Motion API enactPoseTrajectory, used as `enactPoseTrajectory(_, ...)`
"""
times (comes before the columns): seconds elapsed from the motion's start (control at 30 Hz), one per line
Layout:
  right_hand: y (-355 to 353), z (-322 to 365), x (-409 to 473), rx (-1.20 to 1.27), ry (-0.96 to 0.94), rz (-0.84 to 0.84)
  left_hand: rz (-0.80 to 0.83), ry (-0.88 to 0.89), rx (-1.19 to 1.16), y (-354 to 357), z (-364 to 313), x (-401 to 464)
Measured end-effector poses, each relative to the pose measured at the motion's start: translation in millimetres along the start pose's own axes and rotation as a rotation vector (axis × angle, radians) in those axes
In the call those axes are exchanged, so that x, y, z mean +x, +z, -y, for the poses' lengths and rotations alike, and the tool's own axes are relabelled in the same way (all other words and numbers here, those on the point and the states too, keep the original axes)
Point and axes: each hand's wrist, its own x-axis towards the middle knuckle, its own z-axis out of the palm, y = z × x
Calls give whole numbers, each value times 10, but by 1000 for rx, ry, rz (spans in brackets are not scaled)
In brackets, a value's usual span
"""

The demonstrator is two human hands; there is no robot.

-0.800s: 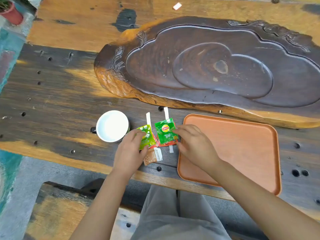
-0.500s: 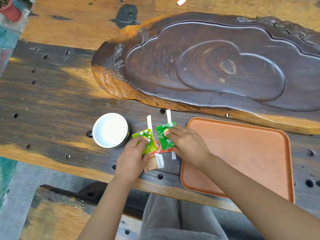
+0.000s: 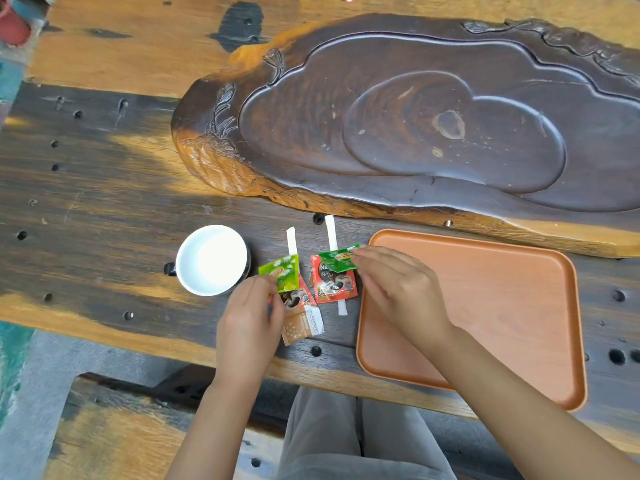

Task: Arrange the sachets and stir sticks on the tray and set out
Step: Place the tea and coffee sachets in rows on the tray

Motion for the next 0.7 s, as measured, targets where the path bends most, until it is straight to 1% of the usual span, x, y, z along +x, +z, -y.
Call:
enactPoseTrajectory(0.1,-202,-147,-184,-40,63,-106,-125,95,-76,-7,-231,13)
enactPoseTrajectory(0.17,-321,-304,-345,-114,126,-136,-133,203,-100,124,-444,51)
enactPoseTrajectory(0.2,-370,-385,-427,-158,160,-136,-102,258,-103,225,-555,77)
enactPoseTrajectory(0.3,-454,-567,-664,-247,221,-75,73,373,-87,561,-827,135)
enactPoseTrajectory(0.43,-462,-653,-889,-272,246,72,266,422,-101,860,-948,160)
enactPoseTrajectory(0.53,-426,-624,-980,-269,318,140,333,432,-46,948,-934,122)
enactPoseTrajectory(0.63,-387,-580,-1046,-262,318,170,381,421,20,980,-897,37)
enactPoseTrajectory(0.7,-367,-570,-1066,-261,307,247,431,435,52,986,-883,-11)
